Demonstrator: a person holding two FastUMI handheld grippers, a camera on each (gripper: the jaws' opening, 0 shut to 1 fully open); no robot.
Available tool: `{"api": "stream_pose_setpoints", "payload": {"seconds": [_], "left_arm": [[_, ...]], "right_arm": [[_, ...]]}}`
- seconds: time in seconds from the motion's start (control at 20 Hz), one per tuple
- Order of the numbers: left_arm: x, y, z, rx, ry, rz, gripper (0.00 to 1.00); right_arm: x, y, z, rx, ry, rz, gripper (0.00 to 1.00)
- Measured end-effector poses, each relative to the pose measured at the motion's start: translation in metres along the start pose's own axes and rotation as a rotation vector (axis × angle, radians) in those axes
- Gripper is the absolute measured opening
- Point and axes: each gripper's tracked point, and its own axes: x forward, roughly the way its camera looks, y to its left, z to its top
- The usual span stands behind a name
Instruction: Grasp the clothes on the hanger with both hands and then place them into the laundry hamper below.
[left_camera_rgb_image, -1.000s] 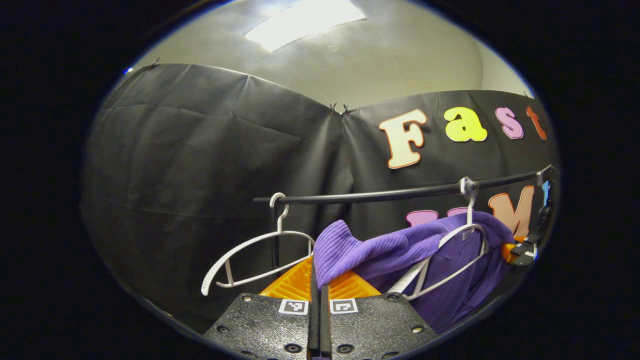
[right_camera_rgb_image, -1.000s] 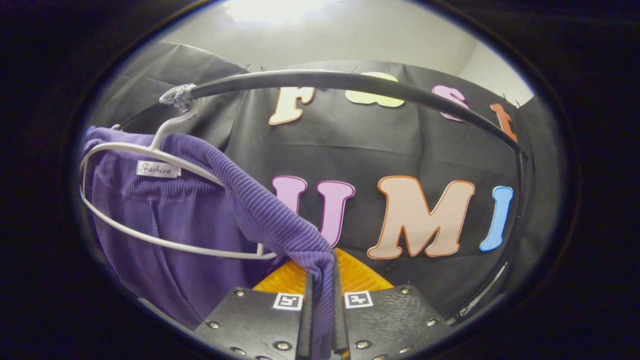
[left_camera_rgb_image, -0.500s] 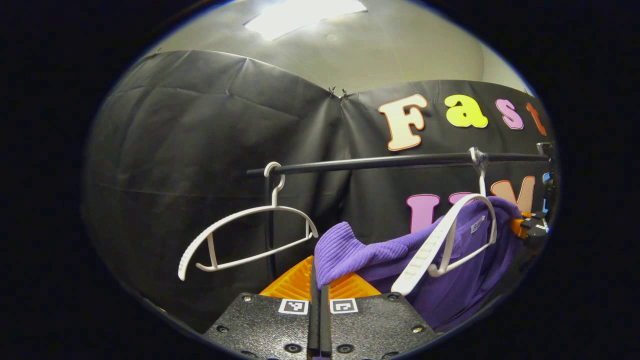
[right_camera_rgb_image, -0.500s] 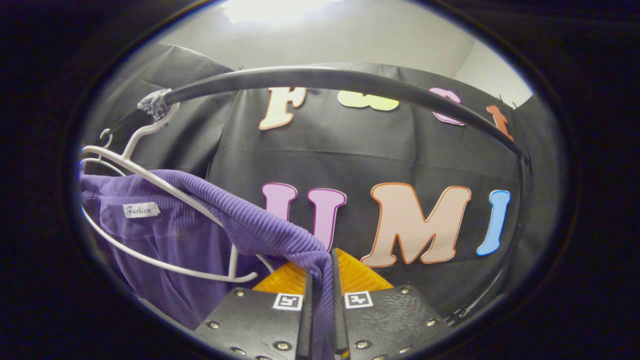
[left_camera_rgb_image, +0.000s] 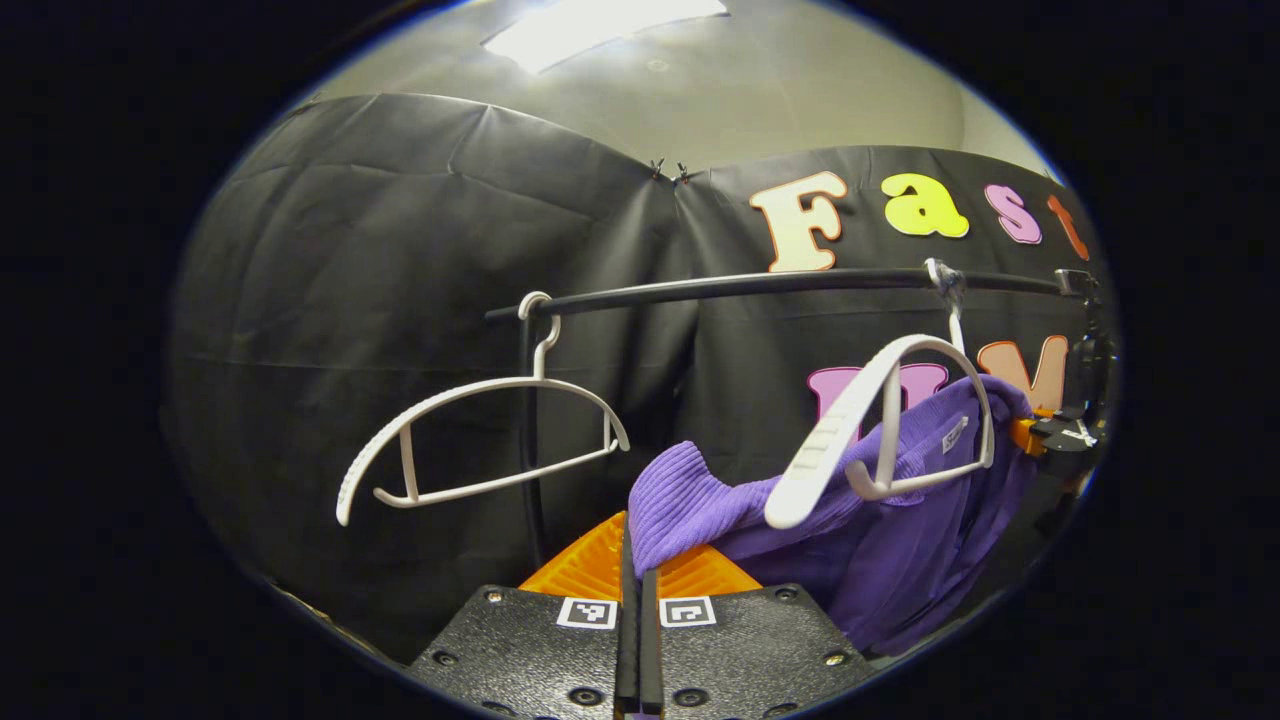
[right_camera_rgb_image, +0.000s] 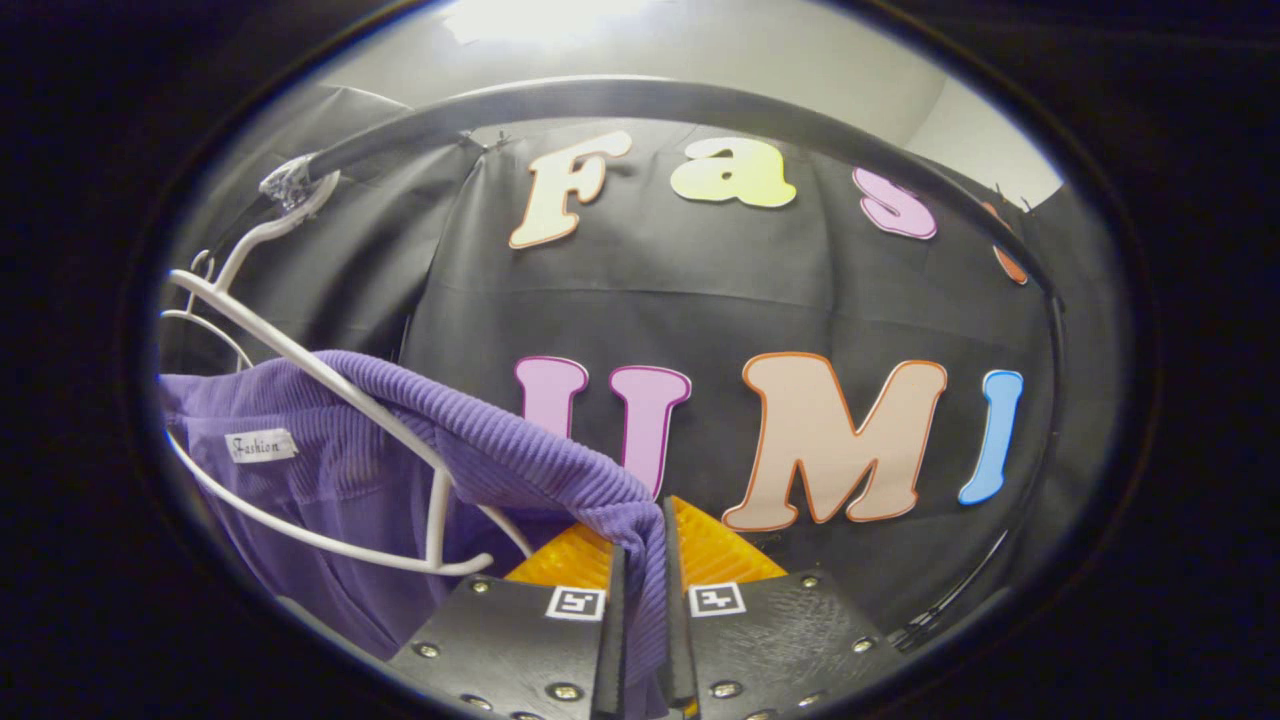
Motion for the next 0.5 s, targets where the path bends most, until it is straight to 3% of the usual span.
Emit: {"api": "stream_pose_setpoints", "payload": {"seconds": [0.5], "left_arm": [[-0.004, -0.017, -0.024, 0.010, 0.048, -0.038, 0.02]], "right_arm": [[0.006, -0.014, -0.045, -0.016, 0.099, -0.025, 0.17]]}}
